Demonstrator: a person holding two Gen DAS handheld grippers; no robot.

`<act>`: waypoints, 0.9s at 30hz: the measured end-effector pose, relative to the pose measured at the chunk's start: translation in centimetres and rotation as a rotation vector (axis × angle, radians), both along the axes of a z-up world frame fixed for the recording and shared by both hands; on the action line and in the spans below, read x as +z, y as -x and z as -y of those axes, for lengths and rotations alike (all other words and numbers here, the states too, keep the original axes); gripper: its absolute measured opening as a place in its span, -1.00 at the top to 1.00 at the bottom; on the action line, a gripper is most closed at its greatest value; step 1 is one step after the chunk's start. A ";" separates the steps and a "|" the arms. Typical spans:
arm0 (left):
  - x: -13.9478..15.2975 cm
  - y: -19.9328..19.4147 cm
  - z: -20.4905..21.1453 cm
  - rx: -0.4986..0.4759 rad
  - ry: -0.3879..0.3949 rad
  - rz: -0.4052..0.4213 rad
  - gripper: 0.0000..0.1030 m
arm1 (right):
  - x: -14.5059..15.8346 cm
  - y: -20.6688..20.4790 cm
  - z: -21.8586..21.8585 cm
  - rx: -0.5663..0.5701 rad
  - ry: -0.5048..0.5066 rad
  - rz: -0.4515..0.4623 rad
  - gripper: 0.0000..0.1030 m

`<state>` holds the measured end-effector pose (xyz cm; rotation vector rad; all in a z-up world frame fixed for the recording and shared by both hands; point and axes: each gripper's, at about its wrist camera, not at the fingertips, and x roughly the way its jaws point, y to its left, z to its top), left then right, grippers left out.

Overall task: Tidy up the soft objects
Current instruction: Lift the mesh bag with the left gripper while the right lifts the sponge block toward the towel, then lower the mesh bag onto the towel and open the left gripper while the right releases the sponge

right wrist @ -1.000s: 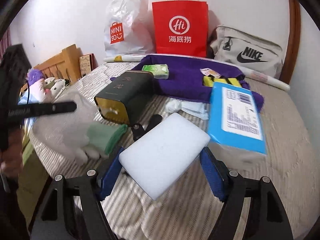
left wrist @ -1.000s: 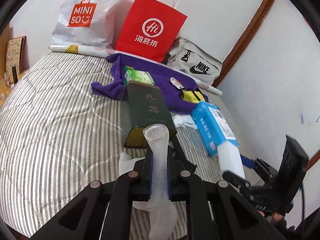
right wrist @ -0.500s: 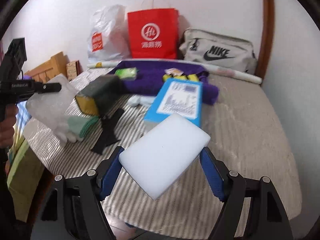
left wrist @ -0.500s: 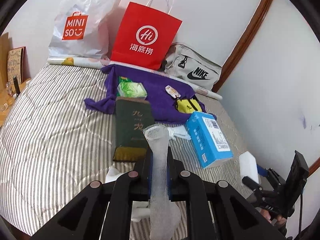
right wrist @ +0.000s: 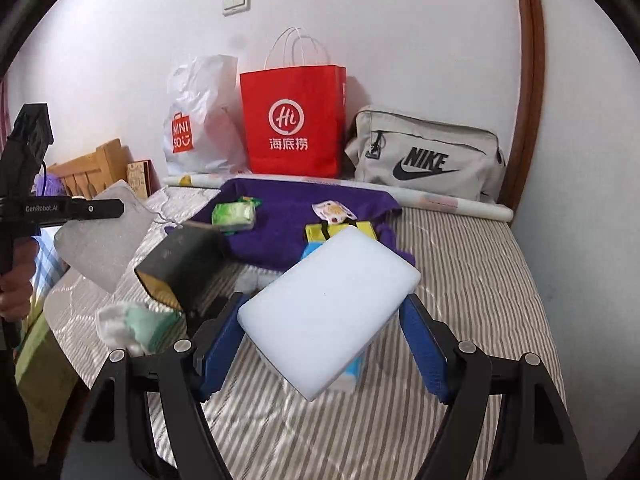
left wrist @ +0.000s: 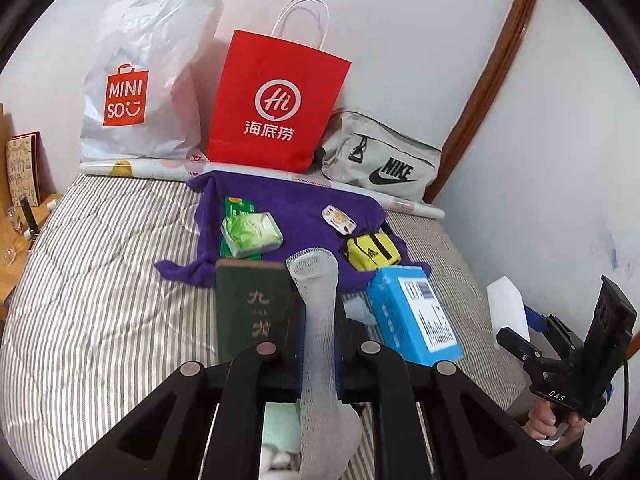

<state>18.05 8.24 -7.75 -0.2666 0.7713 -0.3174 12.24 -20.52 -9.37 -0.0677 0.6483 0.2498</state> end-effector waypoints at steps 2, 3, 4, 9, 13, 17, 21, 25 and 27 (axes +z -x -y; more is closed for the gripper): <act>-0.1 -0.8 0.0 0.008 0.003 -0.008 0.80 | 0.3 -1.2 -0.3 0.009 -0.006 -0.007 -0.48; -0.2 -1.2 -0.1 0.011 0.005 -0.014 0.80 | 0.3 -1.6 -0.4 0.011 -0.006 -0.007 -0.48; -0.3 -1.6 -0.1 0.013 0.006 -0.018 0.80 | 0.4 -2.2 -0.6 0.014 -0.004 -0.007 -0.48; -0.9 -3.7 -0.2 0.022 -0.001 -0.051 0.80 | 0.7 -5.0 -1.3 0.032 0.009 -0.008 -0.48; -1.7 -5.7 -0.3 0.025 0.010 -0.079 0.80 | 0.8 -7.5 -1.8 0.048 0.012 0.001 -0.48; -2.2 -7.6 -0.1 0.027 0.022 -0.091 0.80 | 0.8 -9.8 -2.3 0.063 0.023 0.008 -0.48; -2.2 -9.8 0.1 0.017 0.030 -0.097 0.80 | 0.7 -12.1 -2.4 0.072 0.029 0.008 -0.48; -2.1 -12.1 0.3 -0.003 0.027 -0.096 0.80 | 0.3 -15.0 -2.6 0.070 0.020 -0.013 -0.48; -2.1 -13.1 0.3 -0.014 0.017 -0.093 0.80 | 0.0 -16.2 -2.8 0.066 0.016 -0.021 -0.48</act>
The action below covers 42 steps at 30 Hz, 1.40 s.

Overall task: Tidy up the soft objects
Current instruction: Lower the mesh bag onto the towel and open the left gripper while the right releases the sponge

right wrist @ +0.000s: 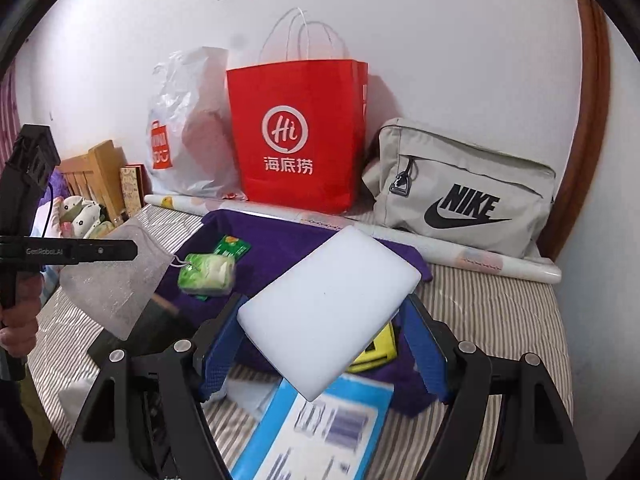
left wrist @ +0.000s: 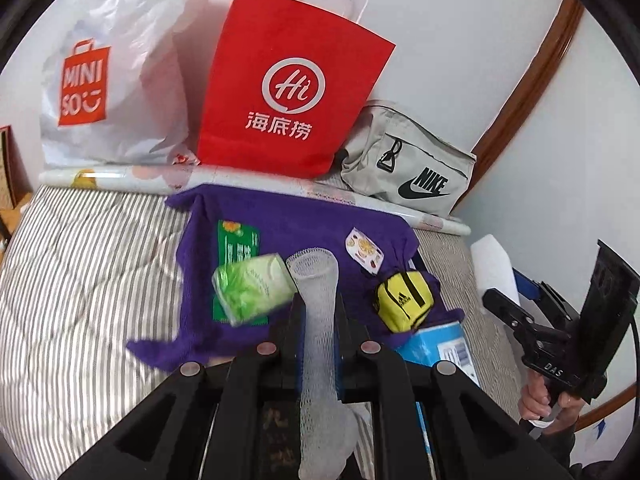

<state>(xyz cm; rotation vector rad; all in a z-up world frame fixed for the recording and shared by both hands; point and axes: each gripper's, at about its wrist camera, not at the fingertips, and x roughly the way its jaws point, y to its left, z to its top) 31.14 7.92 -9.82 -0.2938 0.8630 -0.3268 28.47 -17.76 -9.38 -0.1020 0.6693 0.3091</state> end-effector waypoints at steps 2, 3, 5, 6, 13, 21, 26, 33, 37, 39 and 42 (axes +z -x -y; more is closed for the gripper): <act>-0.1 -1.0 -0.2 -0.010 0.002 -0.004 0.80 | -0.4 -0.9 -0.2 -0.006 0.003 -0.007 -0.48; -0.3 -1.7 -0.3 -0.012 0.008 -0.011 0.80 | -0.6 -1.4 -0.4 -0.013 0.006 -0.009 -0.48; -0.7 -2.8 -0.6 -0.018 0.021 -0.021 0.80 | -1.1 -2.7 -0.6 -0.027 0.002 -0.029 -0.48; -0.9 -3.4 -0.8 -0.023 0.032 -0.029 0.80 | -1.4 -3.3 -0.7 -0.033 -0.005 -0.042 -0.48; -2.5 -6.4 -0.7 -0.067 0.065 -0.078 0.80 | -2.6 -5.9 -1.5 -0.059 0.020 -0.077 -0.48; -3.5 -8.0 0.7 -0.111 0.088 -0.094 0.80 | -4.4 -7.7 -1.8 -0.072 0.042 -0.121 -0.49; -4.4 -8.9 1.5 -0.119 0.101 -0.114 0.80 | -5.3 -9.0 -1.7 -0.080 0.059 -0.150 -0.49; -5.9 -10.0 2.6 -0.119 0.103 -0.151 0.80 | -5.9 -10.5 -1.5 -0.064 0.062 -0.190 -0.50; -6.8 -10.7 3.0 -0.110 0.085 -0.185 0.80 | -6.4 -11.0 -1.3 -0.060 0.056 -0.209 -0.51; -7.2 -11.2 3.2 -0.113 0.091 -0.197 0.80 | -6.7 -11.2 -1.1 -0.053 0.050 -0.222 -0.51; -7.5 -11.7 3.4 -0.097 0.054 -0.199 0.79 | -7.1 -11.6 -1.2 -0.050 0.039 -0.239 -0.53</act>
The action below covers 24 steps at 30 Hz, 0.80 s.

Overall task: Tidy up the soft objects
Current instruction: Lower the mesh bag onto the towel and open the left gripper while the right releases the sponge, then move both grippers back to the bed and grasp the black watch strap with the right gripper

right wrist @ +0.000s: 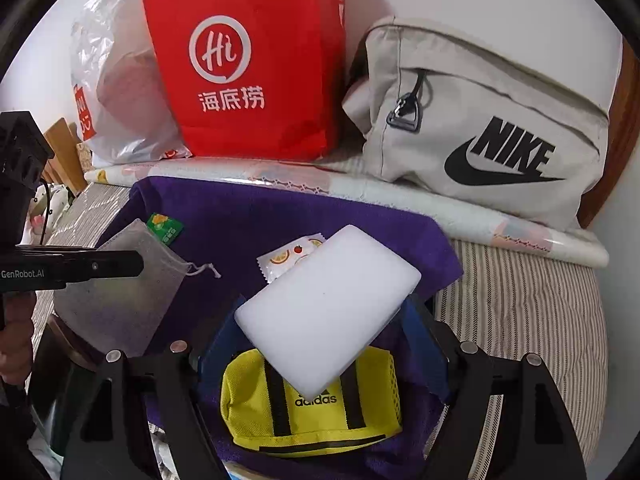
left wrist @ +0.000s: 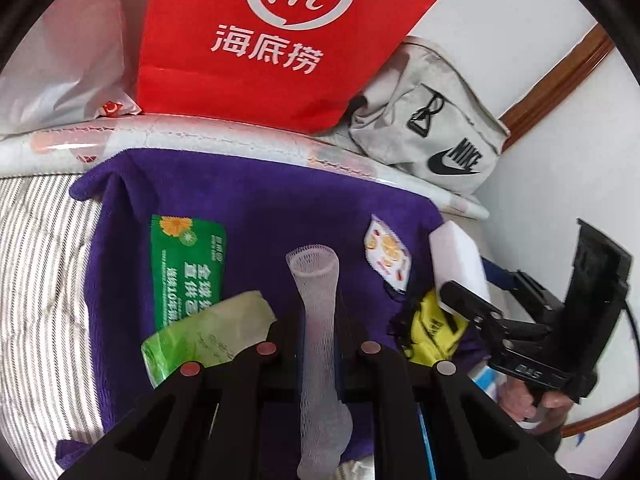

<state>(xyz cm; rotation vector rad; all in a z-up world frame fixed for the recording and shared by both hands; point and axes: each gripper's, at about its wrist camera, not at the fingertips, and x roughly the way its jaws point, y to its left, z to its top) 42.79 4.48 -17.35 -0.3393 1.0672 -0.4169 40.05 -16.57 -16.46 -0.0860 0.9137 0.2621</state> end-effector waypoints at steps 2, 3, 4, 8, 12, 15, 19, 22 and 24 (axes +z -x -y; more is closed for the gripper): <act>-0.3 -0.2 0.1 0.003 -0.012 -0.013 0.79 | -0.1 -0.1 -0.3 0.017 -0.001 -0.004 -0.55; -0.3 -0.3 0.0 0.003 -0.009 -0.018 0.79 | -0.1 -0.1 -0.3 0.024 0.002 -0.006 -0.55; -0.4 -0.4 -0.1 0.004 -0.005 -0.020 0.77 | -0.2 -0.1 -0.5 0.032 0.007 -0.010 -0.56; 0.1 -0.2 -0.5 0.012 0.045 -0.001 0.08 | -0.1 0.0 -0.5 0.046 -0.010 -0.018 -0.62; 0.8 0.1 -0.5 0.034 -0.024 0.027 -0.17 | 0.5 0.4 -0.1 0.048 -0.053 -0.004 -0.73; 1.2 0.6 -0.6 0.045 -0.077 0.029 -0.17 | 1.1 0.7 0.5 0.024 -0.073 0.007 -0.73; 2.1 1.8 -1.0 0.058 -0.100 0.037 -0.17 | 2.1 1.6 1.1 0.015 -0.103 0.015 -0.73; 3.1 3.2 -1.4 0.071 -0.126 0.052 -0.17 | 3.3 3.5 1.1 0.027 -0.122 0.047 -0.73; 3.6 4.1 -1.6 0.079 -0.146 0.060 -0.17 | 3.9 4.9 0.8 0.041 -0.131 0.056 -0.73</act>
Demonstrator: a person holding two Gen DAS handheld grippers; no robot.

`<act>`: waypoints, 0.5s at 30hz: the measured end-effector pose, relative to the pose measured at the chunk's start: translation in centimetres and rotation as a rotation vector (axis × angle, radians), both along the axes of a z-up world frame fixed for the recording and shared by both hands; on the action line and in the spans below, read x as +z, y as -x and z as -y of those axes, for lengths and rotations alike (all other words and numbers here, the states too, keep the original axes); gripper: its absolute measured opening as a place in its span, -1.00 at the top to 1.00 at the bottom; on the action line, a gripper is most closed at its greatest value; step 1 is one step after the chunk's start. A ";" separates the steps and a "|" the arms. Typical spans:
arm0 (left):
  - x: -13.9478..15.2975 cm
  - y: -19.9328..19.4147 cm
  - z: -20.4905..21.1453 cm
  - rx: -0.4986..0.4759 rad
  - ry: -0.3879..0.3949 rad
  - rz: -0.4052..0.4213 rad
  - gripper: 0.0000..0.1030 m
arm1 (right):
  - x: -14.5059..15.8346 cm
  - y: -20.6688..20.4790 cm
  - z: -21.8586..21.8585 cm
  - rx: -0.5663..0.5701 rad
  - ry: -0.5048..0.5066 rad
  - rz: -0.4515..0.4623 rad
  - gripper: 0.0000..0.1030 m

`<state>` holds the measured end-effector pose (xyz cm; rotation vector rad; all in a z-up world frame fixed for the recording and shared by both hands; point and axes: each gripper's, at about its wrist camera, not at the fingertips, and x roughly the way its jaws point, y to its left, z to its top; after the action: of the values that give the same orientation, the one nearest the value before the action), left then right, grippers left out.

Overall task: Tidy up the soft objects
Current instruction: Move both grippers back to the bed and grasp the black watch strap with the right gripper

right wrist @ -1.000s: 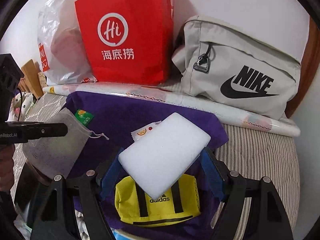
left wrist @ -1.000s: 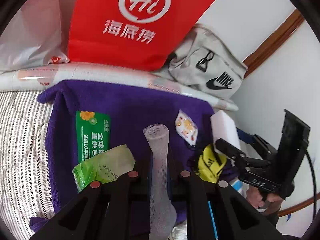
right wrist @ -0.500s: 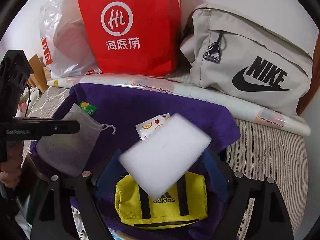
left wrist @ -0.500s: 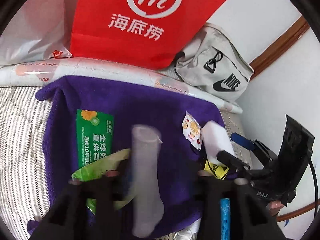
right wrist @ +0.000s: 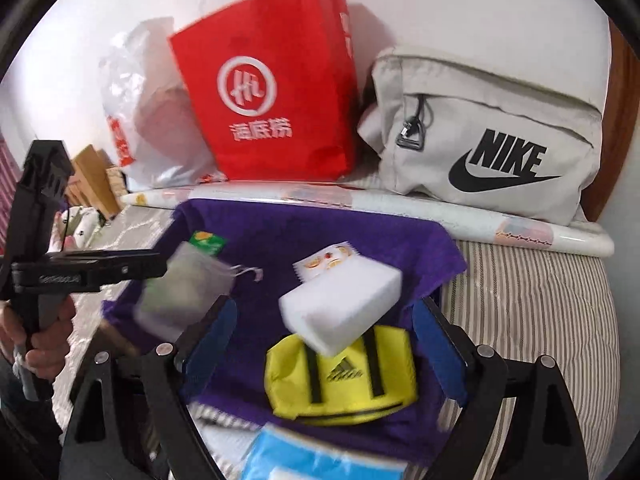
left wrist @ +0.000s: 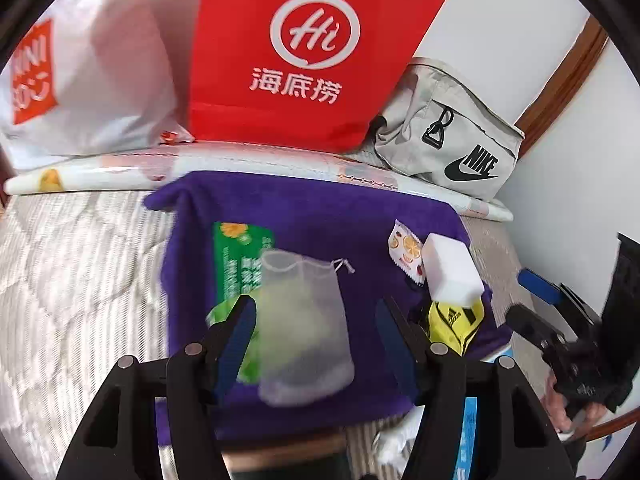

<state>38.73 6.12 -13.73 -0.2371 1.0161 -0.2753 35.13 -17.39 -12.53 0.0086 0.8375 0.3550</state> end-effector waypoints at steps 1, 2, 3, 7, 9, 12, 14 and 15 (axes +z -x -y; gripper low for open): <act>0.3 0.7 -0.2 0.003 -0.009 0.006 -0.17 | 0.3 0.8 -0.2 0.007 0.001 0.007 -0.73; 0.6 1.3 -0.5 0.005 -0.010 0.014 -0.17 | 0.5 1.5 -0.5 0.014 0.007 0.013 -0.73; 0.9 2.0 -0.7 0.010 -0.011 0.019 -0.17 | 0.6 2.3 -0.8 0.022 0.017 0.023 -0.73; 1.5 4.3 -1.6 0.022 -0.031 0.035 -0.17 | 1.1 5.8 -2.2 0.057 0.049 0.054 -0.69; 1.7 5.2 -1.9 0.023 -0.037 0.037 -0.17 | 1.1 7.3 -2.9 0.072 0.055 0.053 -0.67; 2.0 7.5 -2.7 0.024 -0.041 0.049 -0.17 | 0.8 9.4 -4.2 0.088 0.075 0.051 -0.59; 1.9 8.8 -3.4 0.028 -0.037 0.054 -0.17 | 0.3 10.4 -5.2 0.101 0.090 0.042 -0.57; 1.8 9.7 -3.8 0.031 -0.034 0.054 -0.17 | 0.0 10.9 -5.4 0.106 0.095 0.040 -0.56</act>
<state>29.04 9.93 -11.96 -0.2131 0.9623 -0.2350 24.19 -11.96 -12.50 -0.1315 0.8160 0.4139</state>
